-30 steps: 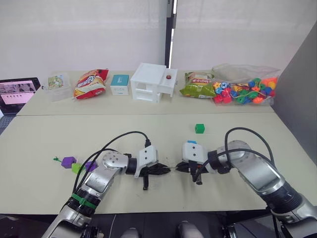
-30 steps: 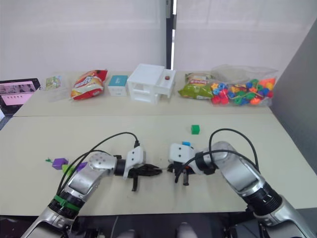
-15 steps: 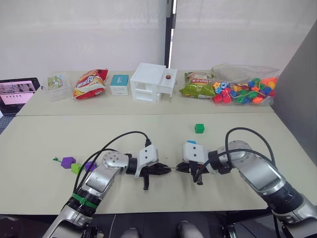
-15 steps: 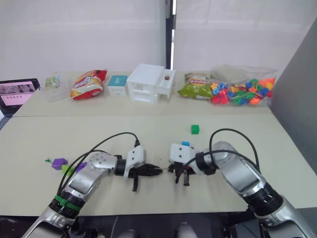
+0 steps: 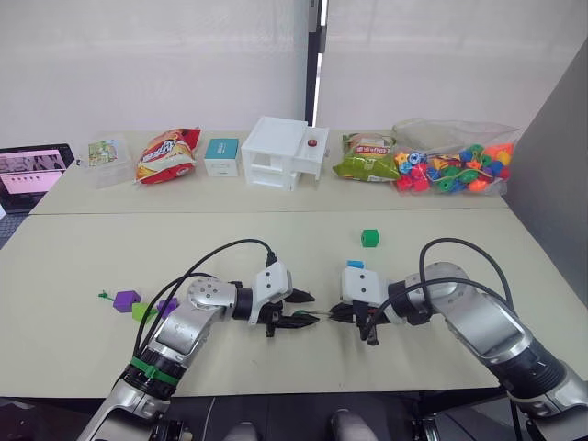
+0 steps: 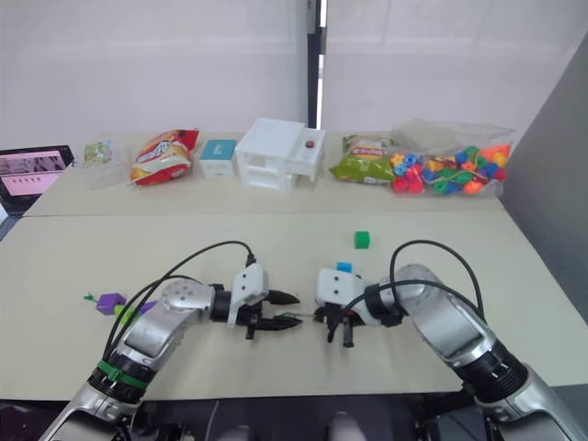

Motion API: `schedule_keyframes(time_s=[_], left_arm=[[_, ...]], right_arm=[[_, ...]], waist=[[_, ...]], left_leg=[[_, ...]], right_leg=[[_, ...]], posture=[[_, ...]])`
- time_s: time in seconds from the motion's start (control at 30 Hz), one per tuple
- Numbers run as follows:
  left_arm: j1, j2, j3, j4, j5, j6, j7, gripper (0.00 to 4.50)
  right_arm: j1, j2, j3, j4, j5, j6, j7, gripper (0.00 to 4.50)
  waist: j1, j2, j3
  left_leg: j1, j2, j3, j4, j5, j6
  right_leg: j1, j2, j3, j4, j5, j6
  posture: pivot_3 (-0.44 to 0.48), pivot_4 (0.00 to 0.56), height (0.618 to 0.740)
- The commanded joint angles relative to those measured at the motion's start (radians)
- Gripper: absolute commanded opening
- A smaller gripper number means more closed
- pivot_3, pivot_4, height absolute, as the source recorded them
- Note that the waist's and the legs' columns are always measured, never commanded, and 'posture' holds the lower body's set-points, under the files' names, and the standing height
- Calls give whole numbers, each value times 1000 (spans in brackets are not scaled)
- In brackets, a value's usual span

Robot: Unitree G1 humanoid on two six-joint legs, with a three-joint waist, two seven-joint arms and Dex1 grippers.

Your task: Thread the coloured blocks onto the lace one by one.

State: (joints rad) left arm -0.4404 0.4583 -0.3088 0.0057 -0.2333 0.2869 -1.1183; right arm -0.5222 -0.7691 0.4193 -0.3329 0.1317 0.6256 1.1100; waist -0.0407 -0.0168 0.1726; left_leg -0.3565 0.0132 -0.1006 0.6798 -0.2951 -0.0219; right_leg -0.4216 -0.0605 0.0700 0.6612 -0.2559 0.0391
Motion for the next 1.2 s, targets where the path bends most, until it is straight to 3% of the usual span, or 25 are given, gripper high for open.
schedule_keyframes(time_s=[0.03, 0.17, 0.77, 0.93, 1.1, 1.17, 1.2], left_arm=[[-16, 4, 3, -21, -1, -12, -9, 1341], [-16, 3, 6, -17, 3, -15, -6, 90], [-37, 11, 23, -2, -5, -5, -11, 39], [-36, 37, 26, -4, -1, -5, -26, 0], [-20, 65, 39, -24, -13, 1, -29, 0], [-12, 74, 46, -37, -21, 10, -30, 0], [-8, 78, 49, -43, -25, 14, -31, 0]], right_arm=[[2, -8, -23, -36, 7, 7, 0, 0], [2, -10, -24, -39, 7, 10, 0, 0], [27, -14, -34, -58, 12, 29, -16, 0], [85, 15, -142, -95, 40, 95, -118, 1622], [239, 73, -333, -235, 124, 225, -253, 3354], [289, 116, -391, -290, 151, 266, -312, 4341], [328, 144, -425, -322, 156, 281, -352, 4452]], waist=[[0, 0, 0], [0, 0, 0], [0, 0, 0], [1, 0, 0], [7, 0, 0], [8, 0, 0], [8, 0, 0]], left_leg=[[0, 0, 0, 0, 0, 0], [0, 0, 0, 0, 0, 0], [0, 0, 0, 0, 0, 0], [0, 0, 0, 0, 0, 0], [-1, 0, 0, 0, 0, 0], [-1, 0, -1, 0, 0, 0], [-1, 0, 0, 0, 0, 0]], right_leg=[[0, 0, 0, 0, 0, 0], [0, 0, 0, 0, 0, 0], [0, 0, 0, 0, 0, 0], [0, 0, 0, 0, 0, 0], [0, 0, 0, -1, 0, 0], [0, 0, 0, -1, 0, 0], [0, 0, 0, -1, 0, 0]], posture=[[0, 150, 740], [0, 150, 740], [0, 150, 740], [0, 150, 740], [0, 150, 740], [0, 150, 740], [0, 150, 740]])
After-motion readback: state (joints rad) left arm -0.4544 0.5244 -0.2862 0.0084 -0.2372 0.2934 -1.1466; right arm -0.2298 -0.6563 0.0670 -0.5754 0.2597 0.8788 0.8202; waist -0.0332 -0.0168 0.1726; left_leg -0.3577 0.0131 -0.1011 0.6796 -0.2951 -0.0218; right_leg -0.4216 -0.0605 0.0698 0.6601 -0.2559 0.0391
